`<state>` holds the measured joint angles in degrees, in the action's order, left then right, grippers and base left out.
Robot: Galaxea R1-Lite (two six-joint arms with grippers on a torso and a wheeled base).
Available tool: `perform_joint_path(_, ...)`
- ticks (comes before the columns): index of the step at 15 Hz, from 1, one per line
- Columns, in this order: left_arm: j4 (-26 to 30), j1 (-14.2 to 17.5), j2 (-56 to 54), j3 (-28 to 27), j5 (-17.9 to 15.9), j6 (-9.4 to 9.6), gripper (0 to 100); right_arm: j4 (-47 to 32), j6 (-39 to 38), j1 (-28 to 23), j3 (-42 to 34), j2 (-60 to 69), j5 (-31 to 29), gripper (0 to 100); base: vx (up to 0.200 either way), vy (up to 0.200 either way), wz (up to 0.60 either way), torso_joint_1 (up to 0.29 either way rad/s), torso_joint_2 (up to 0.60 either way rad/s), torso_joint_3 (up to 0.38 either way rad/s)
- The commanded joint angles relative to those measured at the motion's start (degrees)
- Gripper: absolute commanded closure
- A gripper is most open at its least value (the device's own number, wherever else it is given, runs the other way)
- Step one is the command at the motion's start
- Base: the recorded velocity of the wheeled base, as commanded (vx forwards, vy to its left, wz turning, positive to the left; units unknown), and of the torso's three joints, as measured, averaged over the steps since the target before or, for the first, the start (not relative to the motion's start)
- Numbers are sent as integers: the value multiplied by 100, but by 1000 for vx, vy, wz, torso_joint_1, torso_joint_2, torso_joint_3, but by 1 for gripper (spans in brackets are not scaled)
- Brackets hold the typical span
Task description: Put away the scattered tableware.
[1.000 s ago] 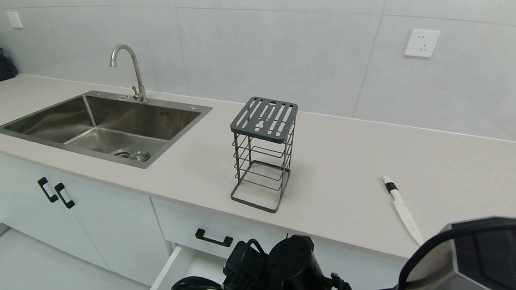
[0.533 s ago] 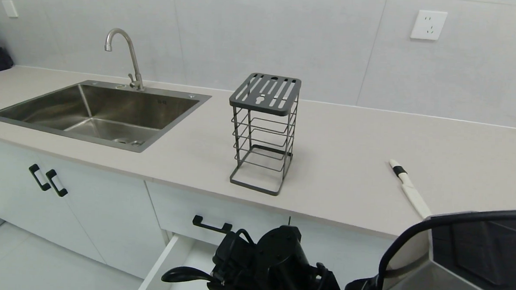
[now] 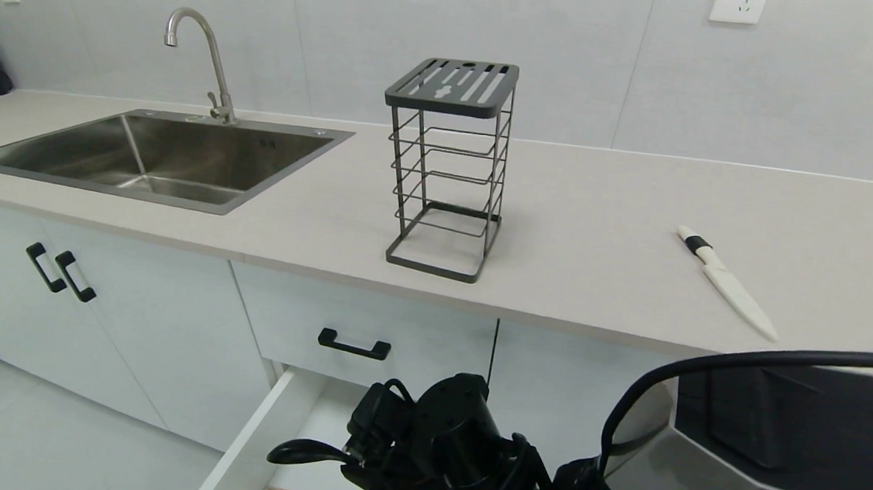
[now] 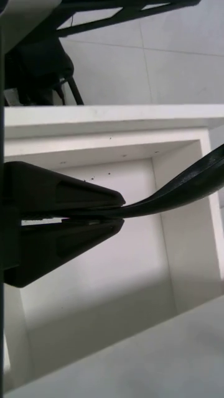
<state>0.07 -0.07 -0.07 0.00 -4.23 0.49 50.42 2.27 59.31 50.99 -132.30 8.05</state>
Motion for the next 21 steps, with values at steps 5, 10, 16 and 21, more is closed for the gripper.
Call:
perform_joint_path(5,1,7,7,0,1,4,0,-85,55,-68,543,-419,4,100,0,0,0,-252,412,160)
perform_joint_path(10,1,-1,7,0,1,4,0,-322,283,-148,904,-612,4,100,0,0,0,-109,187,87)
perform_joint_path(16,1,-1,7,0,1,-5,0,-533,450,-235,1361,-973,-5,100,0,0,0,0,0,0)
perform_joint_path(21,1,-1,7,0,1,-5,0,-1043,679,-315,1932,-1175,-14,100,0,0,0,0,0,0)
